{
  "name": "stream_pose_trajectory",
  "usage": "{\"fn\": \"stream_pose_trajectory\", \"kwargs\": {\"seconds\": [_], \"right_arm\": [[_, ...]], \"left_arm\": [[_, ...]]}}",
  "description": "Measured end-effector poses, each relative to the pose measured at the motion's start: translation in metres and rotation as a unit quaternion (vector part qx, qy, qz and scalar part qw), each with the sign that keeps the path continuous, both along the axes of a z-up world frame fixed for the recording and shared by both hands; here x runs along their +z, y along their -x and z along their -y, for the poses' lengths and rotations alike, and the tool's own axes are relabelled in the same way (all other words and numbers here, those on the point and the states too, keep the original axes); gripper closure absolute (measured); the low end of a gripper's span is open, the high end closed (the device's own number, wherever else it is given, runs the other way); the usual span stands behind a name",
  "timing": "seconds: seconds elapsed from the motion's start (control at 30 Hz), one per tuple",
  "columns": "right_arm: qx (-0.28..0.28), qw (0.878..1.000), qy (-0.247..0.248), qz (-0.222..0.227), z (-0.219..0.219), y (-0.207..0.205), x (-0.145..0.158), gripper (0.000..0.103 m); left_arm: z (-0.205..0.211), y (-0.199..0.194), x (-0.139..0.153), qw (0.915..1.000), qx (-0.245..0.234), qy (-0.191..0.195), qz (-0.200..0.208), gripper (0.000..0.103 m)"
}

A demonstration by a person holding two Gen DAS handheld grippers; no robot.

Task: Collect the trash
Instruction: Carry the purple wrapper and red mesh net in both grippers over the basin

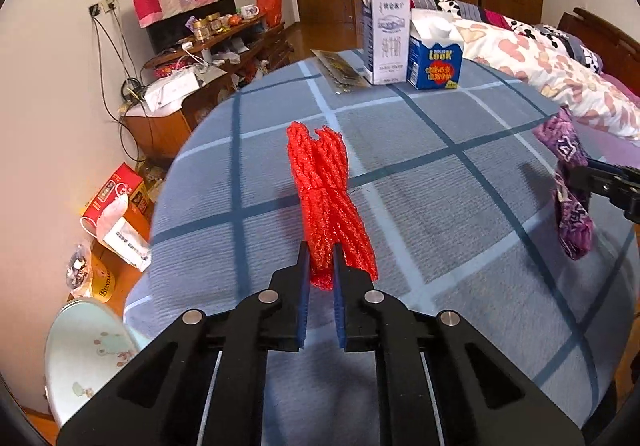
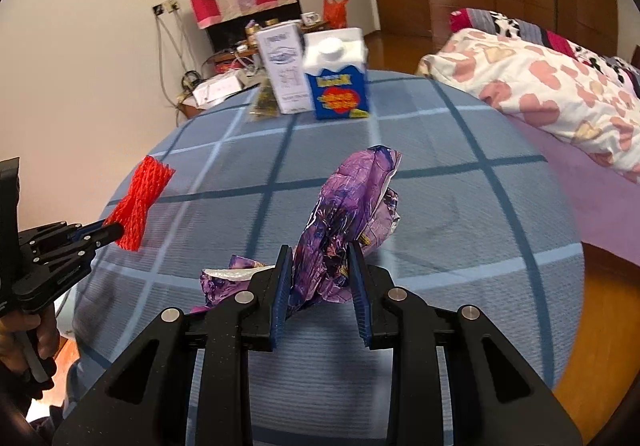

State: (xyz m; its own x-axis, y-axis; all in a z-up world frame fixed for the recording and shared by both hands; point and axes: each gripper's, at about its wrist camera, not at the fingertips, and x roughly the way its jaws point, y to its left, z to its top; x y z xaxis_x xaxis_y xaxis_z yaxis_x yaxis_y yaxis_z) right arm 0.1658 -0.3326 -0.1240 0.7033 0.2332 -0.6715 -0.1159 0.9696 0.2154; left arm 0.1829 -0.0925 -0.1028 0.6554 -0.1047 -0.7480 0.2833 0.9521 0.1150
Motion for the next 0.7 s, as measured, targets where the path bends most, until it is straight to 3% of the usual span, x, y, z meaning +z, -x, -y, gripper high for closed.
{"fn": "stream_pose_trajectory", "kwargs": {"seconds": [0.7], "right_arm": [[0.123,0.992,0.009,0.022,-0.132,-0.004,0.015,0.074]], "left_arm": [[-0.105,0.061,0.025,0.9975,0.060,0.003,0.036,0.093]]}}
